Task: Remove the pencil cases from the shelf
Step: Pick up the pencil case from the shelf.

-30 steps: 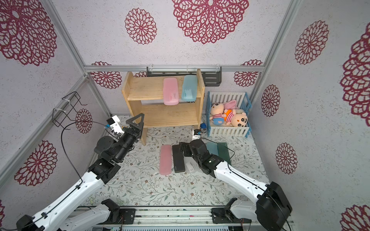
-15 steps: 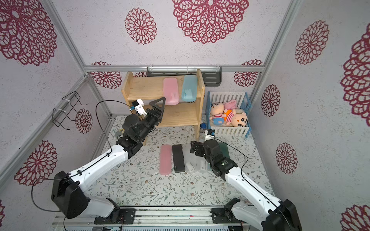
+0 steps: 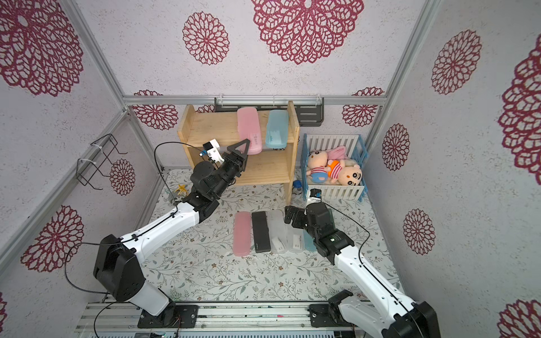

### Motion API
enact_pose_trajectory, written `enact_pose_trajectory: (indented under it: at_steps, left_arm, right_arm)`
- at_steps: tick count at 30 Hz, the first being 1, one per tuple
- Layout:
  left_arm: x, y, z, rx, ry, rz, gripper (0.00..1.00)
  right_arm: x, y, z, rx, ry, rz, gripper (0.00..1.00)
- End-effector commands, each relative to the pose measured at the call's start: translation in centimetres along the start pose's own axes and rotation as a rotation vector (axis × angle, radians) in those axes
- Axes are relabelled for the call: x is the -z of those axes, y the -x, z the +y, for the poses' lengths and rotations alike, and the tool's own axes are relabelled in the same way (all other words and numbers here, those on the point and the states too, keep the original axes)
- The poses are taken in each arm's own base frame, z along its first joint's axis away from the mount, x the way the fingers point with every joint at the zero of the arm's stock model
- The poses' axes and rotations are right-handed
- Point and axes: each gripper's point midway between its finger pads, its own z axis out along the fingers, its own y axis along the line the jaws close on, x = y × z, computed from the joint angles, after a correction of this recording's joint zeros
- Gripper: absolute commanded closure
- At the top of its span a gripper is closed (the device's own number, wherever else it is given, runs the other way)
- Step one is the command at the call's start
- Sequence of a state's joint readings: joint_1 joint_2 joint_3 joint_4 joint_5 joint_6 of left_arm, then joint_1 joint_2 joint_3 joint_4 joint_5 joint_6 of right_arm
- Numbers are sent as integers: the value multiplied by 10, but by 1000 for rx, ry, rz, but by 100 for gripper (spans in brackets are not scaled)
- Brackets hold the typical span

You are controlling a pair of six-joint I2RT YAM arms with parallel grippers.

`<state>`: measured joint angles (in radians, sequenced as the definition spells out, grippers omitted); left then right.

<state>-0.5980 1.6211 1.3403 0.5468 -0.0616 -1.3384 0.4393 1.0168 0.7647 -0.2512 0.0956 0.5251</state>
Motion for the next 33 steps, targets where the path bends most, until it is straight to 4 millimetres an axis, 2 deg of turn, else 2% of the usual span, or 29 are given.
enact_pose_trajectory:
  at_steps: [1, 3, 11, 16, 18, 21, 26, 29, 33]
  left_arm:
    - [-1, -2, -6, 10, -41, -1, 62]
    - [0, -3, -7, 11, -47, 2, 73]
    - [20, -1, -14, -42, -48, -12, 99]
    - [46, 7, -22, -118, -65, -48, 100]
    - [59, 10, -25, -194, -48, -54, 100]
    - [85, 17, -33, -349, -16, -71, 100]
    - [141, 27, -46, -641, 21, -93, 100]
    - [176, 30, -46, -779, 41, -80, 100]
    - [228, 33, -32, -895, 80, -64, 100]
  right_arm:
    - [12, 15, 9, -2, 45, -43, 1]
    - [15, 17, 10, -4, 48, -51, 1]
    - [24, 22, 11, -9, 56, -71, 1]
    - [33, 30, 19, -30, 86, -86, 1]
    - [41, 37, 34, -43, 129, -98, 1]
    - [61, 50, 67, -54, 212, -147, 1]
    - [85, 66, 120, -66, 342, -191, 1]
    - [92, 73, 148, -83, 435, -202, 1]
    - [97, 79, 195, -88, 558, -206, 1]
